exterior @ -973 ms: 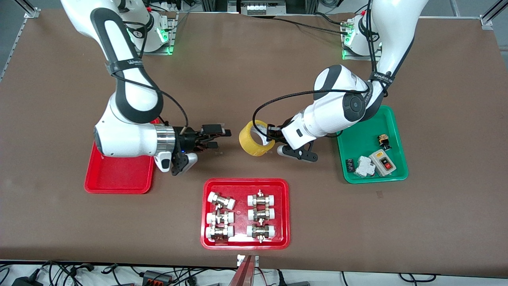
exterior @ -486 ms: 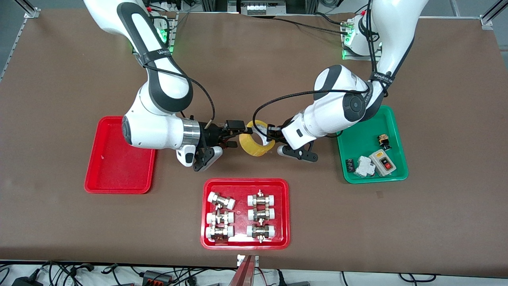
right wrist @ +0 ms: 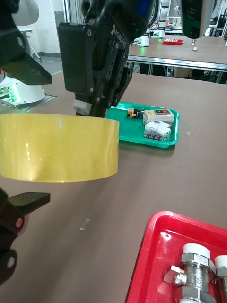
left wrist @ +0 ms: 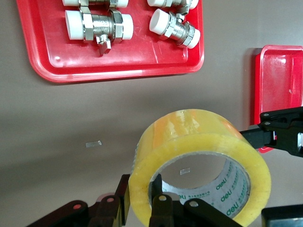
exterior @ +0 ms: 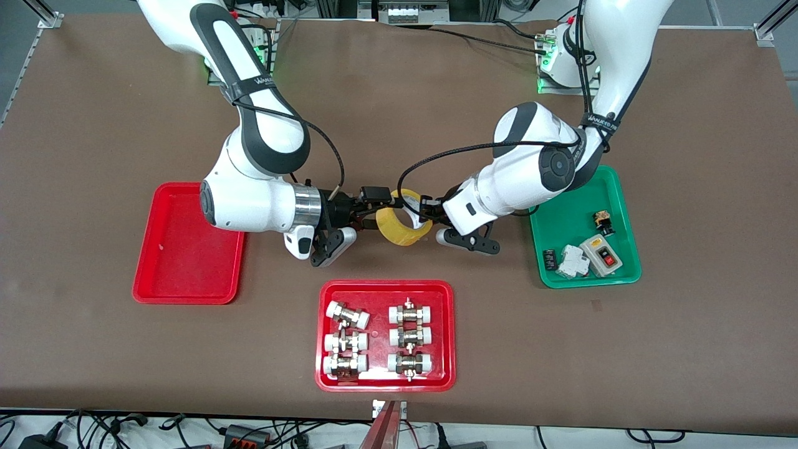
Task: Left arm passes tape to right arm into tray
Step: 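Close the right gripper on the tape roll beside the left gripper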
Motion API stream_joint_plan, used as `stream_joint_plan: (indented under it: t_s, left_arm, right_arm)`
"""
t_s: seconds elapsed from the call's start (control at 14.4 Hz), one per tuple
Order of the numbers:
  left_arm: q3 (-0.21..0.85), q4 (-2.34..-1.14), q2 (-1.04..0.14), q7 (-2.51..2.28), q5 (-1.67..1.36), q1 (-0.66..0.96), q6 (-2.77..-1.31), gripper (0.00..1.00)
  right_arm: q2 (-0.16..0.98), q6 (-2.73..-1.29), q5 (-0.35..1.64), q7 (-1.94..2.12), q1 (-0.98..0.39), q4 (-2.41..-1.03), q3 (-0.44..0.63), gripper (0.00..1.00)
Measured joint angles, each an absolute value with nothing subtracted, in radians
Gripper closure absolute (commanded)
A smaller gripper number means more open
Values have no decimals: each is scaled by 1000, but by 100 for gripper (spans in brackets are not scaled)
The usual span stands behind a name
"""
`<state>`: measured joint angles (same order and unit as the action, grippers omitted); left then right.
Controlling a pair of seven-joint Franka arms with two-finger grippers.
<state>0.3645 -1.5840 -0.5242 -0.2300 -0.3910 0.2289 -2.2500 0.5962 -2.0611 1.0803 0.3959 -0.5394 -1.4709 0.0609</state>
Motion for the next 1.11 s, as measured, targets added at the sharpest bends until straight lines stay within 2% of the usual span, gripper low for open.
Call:
stream_joint_plan:
  t_s: [0.14,0.9,1.11]
  left_arm:
    - [364,-1584,-524,-230,-391,229,-2250,99]
    - [364,-1584,-524,-230,-391,229,-2250,99]
    - [364,-1584,-524,-230,-391,229,-2250,99]
  right_arm:
    - [597,-2060,1080,396,-540,-1471,61,3]
    - [600,-2053,1080,396,-540,-1475,62,5]
    - [600,-2049,1080,396,-540,-1475,62,10]
